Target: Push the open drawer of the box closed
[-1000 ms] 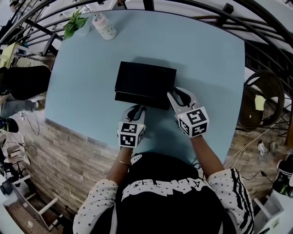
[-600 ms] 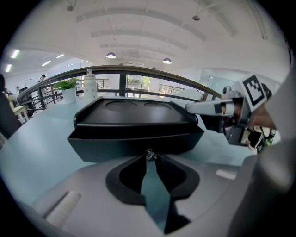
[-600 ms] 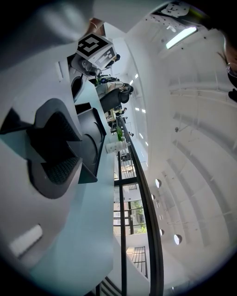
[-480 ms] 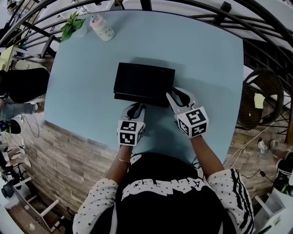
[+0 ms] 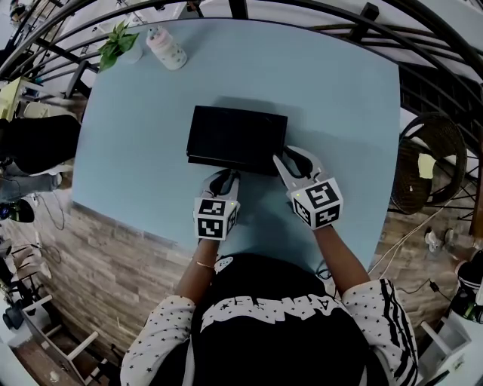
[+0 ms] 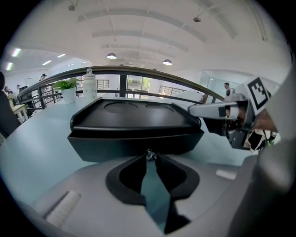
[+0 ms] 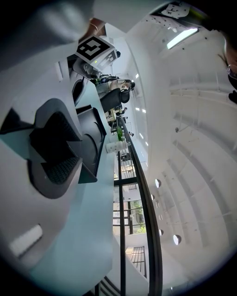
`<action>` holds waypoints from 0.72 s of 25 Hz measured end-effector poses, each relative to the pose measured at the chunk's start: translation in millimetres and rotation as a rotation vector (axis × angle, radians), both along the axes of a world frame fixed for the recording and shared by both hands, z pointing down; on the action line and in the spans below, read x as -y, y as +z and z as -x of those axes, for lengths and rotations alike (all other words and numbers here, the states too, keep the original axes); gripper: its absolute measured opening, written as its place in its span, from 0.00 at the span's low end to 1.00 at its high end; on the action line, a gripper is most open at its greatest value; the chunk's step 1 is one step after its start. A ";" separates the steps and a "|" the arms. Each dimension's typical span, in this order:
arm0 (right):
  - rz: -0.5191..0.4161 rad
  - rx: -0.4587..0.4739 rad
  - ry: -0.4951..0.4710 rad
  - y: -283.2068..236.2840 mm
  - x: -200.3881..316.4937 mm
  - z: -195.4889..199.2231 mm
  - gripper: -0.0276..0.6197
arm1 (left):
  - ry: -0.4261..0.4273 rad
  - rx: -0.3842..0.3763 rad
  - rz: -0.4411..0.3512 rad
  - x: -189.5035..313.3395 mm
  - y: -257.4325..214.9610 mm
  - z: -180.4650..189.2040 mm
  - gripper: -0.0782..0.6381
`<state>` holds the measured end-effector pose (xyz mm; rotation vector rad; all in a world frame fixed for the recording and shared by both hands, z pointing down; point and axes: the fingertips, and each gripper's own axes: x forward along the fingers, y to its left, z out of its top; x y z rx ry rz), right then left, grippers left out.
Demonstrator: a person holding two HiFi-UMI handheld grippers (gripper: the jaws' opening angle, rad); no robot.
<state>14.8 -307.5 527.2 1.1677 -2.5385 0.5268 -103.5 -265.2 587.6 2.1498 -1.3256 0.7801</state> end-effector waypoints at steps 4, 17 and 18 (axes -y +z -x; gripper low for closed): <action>-0.001 -0.001 -0.002 -1.3 -1.9 -1.7 0.19 | -0.004 -0.003 -0.003 2.4 -1.2 -2.4 0.11; 0.000 -0.005 -0.013 -0.5 -1.9 -2.6 0.19 | -0.021 -0.009 -0.011 10.1 0.1 -4.7 0.11; 0.000 -0.006 -0.014 -0.2 -1.6 -2.5 0.19 | -0.023 -0.011 -0.012 10.4 0.6 -4.7 0.11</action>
